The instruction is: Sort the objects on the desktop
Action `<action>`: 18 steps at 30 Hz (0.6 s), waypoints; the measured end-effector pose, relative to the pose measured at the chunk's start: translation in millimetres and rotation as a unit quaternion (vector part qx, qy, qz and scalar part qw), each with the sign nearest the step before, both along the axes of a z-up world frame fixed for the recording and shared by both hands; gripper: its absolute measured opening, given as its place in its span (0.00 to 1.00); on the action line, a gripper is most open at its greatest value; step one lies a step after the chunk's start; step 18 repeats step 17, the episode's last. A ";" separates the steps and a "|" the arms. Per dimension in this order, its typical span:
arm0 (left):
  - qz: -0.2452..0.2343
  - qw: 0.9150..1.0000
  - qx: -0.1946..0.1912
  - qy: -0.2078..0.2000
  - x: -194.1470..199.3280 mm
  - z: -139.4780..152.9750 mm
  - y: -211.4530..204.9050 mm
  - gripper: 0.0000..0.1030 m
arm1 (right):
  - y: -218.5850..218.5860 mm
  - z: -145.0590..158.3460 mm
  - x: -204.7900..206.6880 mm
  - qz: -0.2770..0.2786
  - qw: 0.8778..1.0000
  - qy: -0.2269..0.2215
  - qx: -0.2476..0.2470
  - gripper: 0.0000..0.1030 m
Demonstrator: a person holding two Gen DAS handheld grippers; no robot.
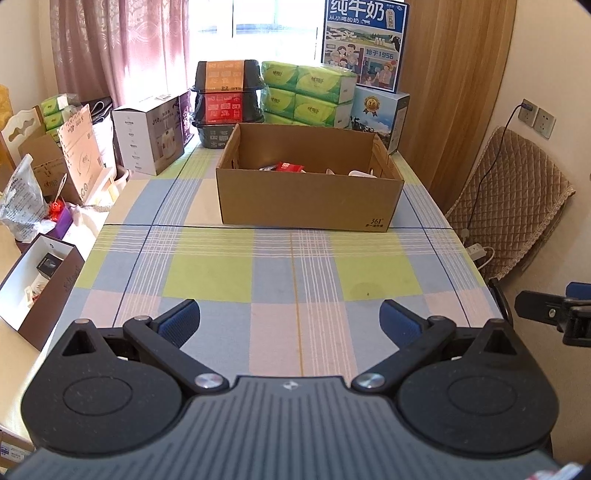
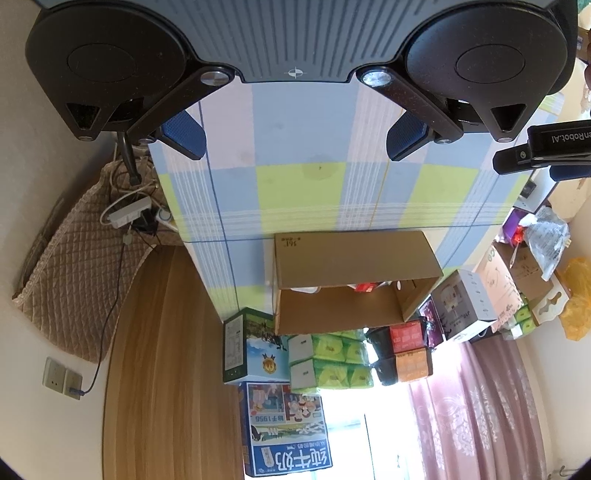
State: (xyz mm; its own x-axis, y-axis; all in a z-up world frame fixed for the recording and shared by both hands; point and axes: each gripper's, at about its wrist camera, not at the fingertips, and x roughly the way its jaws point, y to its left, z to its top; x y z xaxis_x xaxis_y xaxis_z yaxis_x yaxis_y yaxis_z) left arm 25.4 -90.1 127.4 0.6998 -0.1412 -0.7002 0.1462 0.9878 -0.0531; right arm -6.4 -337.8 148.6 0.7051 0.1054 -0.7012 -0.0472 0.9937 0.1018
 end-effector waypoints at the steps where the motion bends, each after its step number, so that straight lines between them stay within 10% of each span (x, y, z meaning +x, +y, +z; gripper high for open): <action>1: 0.000 1.000 -0.001 0.000 0.1 -0.5 0.7 0.99 | 0.0 -0.8 0.0 0.000 1.000 0.001 0.000 0.98; 18: -0.005 1.000 -0.005 -0.003 0.8 -5.8 3.3 0.99 | 1.5 -7.7 -0.9 -0.004 1.000 0.002 -0.006 0.98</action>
